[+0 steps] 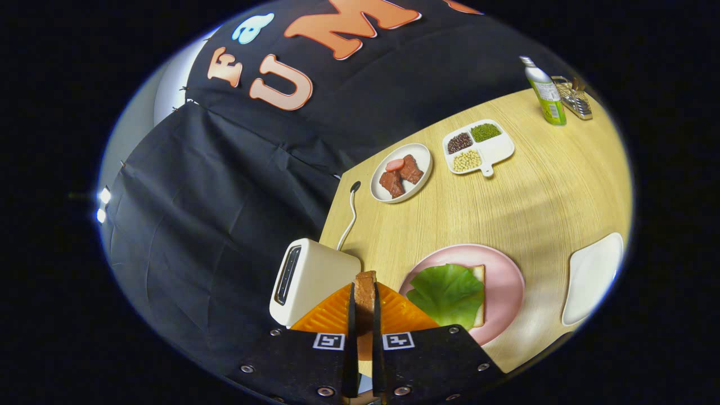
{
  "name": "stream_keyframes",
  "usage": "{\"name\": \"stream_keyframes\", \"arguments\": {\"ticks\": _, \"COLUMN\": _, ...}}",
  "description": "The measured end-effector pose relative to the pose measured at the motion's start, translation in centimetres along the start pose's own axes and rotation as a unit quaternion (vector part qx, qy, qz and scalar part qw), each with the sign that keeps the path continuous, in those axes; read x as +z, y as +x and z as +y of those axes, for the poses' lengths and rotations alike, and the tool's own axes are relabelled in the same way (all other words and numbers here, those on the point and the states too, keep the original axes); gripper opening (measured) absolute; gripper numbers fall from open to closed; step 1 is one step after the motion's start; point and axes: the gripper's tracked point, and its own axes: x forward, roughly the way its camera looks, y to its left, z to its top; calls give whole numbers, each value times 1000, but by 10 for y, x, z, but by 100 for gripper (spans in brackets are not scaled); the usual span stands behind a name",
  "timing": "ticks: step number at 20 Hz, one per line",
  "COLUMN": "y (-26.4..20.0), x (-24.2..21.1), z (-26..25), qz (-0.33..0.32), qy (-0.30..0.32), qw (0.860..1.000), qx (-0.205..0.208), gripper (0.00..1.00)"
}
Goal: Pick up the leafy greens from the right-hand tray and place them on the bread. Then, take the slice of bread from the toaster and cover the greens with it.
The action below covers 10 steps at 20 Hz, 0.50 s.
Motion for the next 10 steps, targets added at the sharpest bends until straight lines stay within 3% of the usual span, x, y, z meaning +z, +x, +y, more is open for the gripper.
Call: {"name": "stream_keyframes", "arguments": {"ticks": 10, "y": 35, "x": -20, "z": -64, "qz": 16, "qy": 19, "qw": 1000, "qx": -14, "gripper": 10}}
